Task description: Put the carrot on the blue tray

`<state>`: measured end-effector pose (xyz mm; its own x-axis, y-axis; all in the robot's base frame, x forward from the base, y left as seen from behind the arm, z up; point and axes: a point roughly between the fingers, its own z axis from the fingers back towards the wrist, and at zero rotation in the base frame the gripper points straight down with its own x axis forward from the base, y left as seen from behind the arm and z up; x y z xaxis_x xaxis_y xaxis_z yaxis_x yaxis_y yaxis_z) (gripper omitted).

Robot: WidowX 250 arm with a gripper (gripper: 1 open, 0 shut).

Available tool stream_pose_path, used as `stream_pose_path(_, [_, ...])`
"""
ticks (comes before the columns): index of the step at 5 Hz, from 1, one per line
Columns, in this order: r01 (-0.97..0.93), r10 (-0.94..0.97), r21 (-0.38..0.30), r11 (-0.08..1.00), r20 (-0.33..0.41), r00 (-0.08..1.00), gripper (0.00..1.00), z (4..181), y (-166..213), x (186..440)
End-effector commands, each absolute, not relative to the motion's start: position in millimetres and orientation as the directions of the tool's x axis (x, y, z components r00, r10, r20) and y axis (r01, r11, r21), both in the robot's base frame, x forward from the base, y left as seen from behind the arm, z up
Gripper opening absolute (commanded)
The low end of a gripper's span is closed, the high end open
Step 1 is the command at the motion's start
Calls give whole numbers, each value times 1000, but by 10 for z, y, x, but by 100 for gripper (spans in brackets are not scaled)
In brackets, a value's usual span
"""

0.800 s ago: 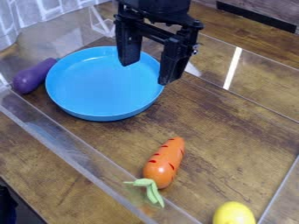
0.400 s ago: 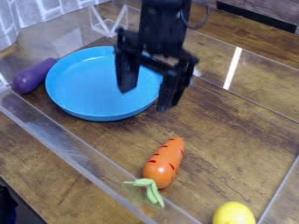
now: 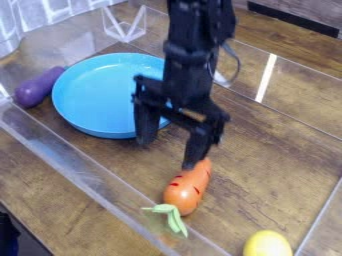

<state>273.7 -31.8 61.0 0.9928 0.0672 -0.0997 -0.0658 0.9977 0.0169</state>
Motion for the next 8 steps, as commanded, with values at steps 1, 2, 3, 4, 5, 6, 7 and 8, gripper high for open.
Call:
stream_pose_path(1, [-56, 57, 17, 998, -66, 996, 100, 563, -412, 2760])
stream_pose_path(2, [-51, 53, 24, 998, -68, 996, 100, 442, -463, 2754])
stream_pose_path(3, [-55, 57, 27, 998, -76, 995, 100, 340, -492, 2774])
stream_pose_path(4, [-64, 66, 21, 998, -77, 995, 100, 268, -536, 2812])
stream_pose_path(5, [-76, 77, 10, 997, -51, 996, 0, 382, -561, 2906])
stream_pose_path(6, [-89, 89, 6, 996, -39, 995, 100, 453, -584, 2953])
stream_pose_path(7, [-96, 96, 5, 995, -37, 995, 100, 508, -603, 2974])
stream_pose_path(8, [-99, 99, 5, 995, -41, 994, 0, 494, -637, 2981])
